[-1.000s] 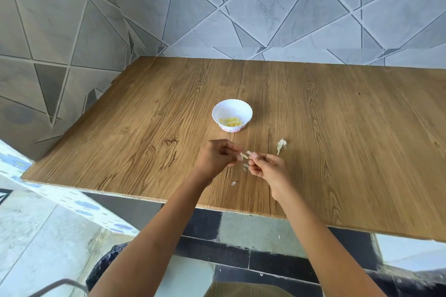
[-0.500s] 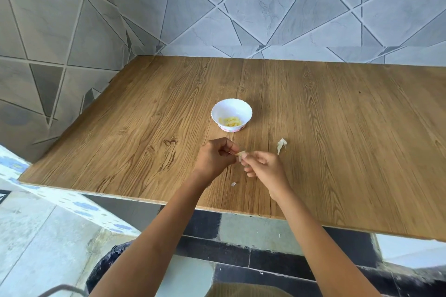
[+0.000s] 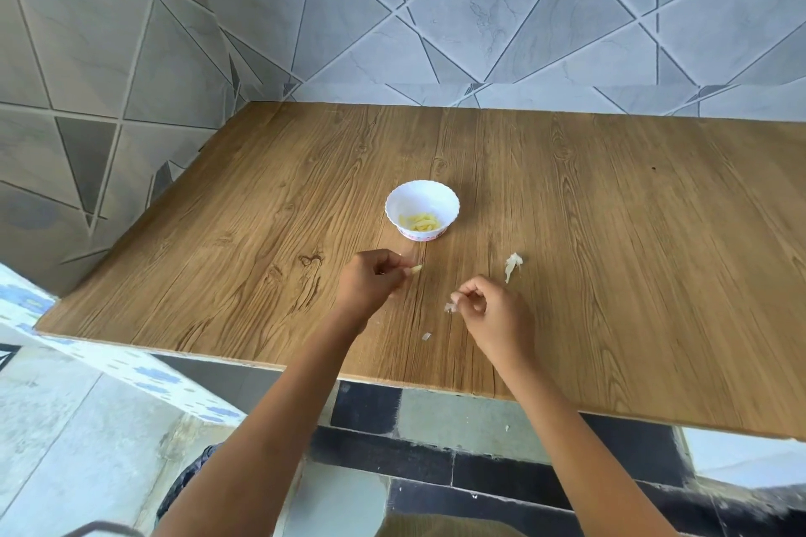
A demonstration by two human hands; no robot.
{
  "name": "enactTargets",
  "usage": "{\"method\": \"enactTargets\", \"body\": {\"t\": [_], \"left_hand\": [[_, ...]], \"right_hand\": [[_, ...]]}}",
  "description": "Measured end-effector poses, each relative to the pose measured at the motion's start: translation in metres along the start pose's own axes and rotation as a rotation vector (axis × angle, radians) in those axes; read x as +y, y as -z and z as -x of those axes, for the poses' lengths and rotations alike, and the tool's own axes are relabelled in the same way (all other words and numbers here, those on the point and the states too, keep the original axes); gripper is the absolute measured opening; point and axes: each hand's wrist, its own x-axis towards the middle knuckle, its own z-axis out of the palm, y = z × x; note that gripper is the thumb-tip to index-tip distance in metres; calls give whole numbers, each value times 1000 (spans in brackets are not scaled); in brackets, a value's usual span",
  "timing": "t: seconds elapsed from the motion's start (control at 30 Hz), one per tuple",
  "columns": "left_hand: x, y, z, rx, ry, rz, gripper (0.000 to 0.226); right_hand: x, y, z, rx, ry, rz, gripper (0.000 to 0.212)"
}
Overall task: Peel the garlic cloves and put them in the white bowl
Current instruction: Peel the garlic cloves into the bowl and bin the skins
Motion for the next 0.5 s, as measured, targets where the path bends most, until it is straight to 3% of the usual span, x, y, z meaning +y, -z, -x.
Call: {"method": "enactTargets", "body": {"t": [0.2, 0.3, 0.5], "left_hand": [[-10, 15, -15, 245, -22, -274, 7], [-8, 24, -20, 365, -10, -407, 10], [-13, 23, -27, 345, -23, -632, 21]], "right_hand": [[6, 2, 13, 142, 194, 104, 19], [18, 2, 19, 131, 214, 233, 27], [36, -6, 24, 30, 143, 319, 34]]}}
